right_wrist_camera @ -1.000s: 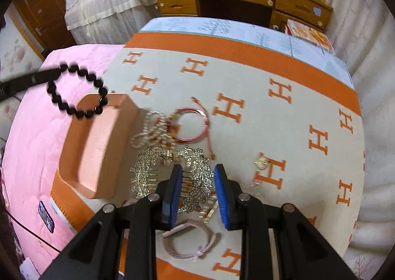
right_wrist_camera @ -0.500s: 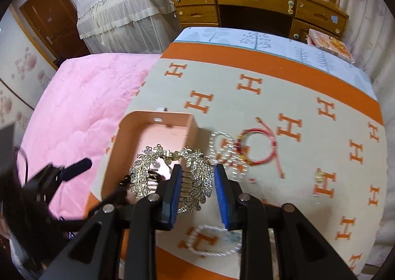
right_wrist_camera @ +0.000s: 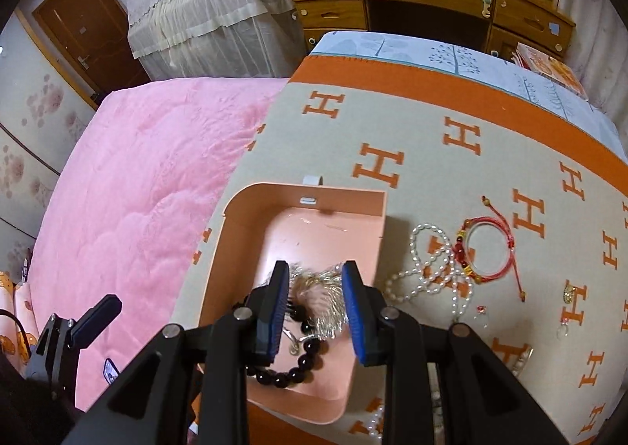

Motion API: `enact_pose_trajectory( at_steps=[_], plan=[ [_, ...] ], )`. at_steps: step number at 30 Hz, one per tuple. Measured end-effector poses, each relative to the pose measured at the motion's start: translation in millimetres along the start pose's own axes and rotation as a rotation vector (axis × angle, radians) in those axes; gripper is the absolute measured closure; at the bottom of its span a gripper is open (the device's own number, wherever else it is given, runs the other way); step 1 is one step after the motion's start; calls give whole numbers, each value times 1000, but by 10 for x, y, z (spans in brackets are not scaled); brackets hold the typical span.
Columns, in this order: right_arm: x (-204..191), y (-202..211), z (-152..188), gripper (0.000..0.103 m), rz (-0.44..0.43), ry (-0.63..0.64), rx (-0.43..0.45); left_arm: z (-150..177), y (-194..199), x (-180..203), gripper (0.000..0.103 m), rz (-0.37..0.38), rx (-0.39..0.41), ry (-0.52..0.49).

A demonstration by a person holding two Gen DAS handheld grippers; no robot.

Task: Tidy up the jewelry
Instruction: 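Carry bead bracelet in left tool while right tool carries hair clip into pink box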

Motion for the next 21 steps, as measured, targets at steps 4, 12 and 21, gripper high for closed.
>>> enact_pose_trajectory(
  at_steps=[4,12,21],
  plan=[
    [-61,80,65,75,4,12,15,15,54,-61,19,10,11,15],
    [-151,397,211,75,59,51,100,33,204,-96,19,38,36,39],
    [-176,683,295,75,102,111,200,0,317,-34,19,20,50,40]
  ],
)
Point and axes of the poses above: each gripper's, at about its wrist camera, not at the fingertips, and y roughly against the way its jaws point, x to its right, z to its underside, the point moved 2 cm from there along -y, roughly the way its jaws point, and after that the axes turned 12 degrees about x, right-handed, at the moved point
